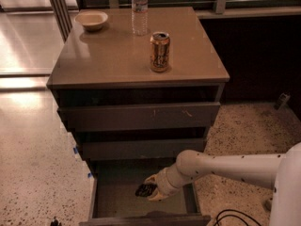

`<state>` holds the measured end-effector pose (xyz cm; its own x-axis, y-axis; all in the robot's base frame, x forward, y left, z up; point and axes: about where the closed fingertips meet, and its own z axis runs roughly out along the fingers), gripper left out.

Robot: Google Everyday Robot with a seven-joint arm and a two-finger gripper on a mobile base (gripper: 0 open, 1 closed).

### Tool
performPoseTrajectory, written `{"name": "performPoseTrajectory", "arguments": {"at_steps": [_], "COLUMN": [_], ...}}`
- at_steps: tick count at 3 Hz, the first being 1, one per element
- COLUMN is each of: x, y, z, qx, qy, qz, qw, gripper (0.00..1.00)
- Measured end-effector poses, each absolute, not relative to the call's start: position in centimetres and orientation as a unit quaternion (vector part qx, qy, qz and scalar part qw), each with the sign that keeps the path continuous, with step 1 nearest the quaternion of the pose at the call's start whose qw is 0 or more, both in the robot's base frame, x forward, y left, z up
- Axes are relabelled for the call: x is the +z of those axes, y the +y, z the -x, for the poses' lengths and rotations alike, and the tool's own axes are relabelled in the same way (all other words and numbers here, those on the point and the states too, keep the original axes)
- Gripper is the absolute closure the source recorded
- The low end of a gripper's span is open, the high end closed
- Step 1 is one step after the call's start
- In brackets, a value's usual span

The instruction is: Pick rxbar chocolate from bottom drawer and place on counter

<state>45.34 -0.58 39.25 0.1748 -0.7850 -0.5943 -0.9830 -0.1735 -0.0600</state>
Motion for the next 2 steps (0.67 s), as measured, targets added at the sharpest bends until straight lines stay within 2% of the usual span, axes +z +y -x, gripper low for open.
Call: {"name": "performPoseTrajectory", "arguments": {"at_steps": [1, 2], "x": [42.93, 42.92], "y": [-1.11, -1.11], "z": [-47.29, -47.28], "qx": [0.187, 0.187], "qy": [0.595, 0.595], "qz": [0.745, 0.745], "qw": [0.236, 0.236], "gripper": [1.0, 1.0]}}
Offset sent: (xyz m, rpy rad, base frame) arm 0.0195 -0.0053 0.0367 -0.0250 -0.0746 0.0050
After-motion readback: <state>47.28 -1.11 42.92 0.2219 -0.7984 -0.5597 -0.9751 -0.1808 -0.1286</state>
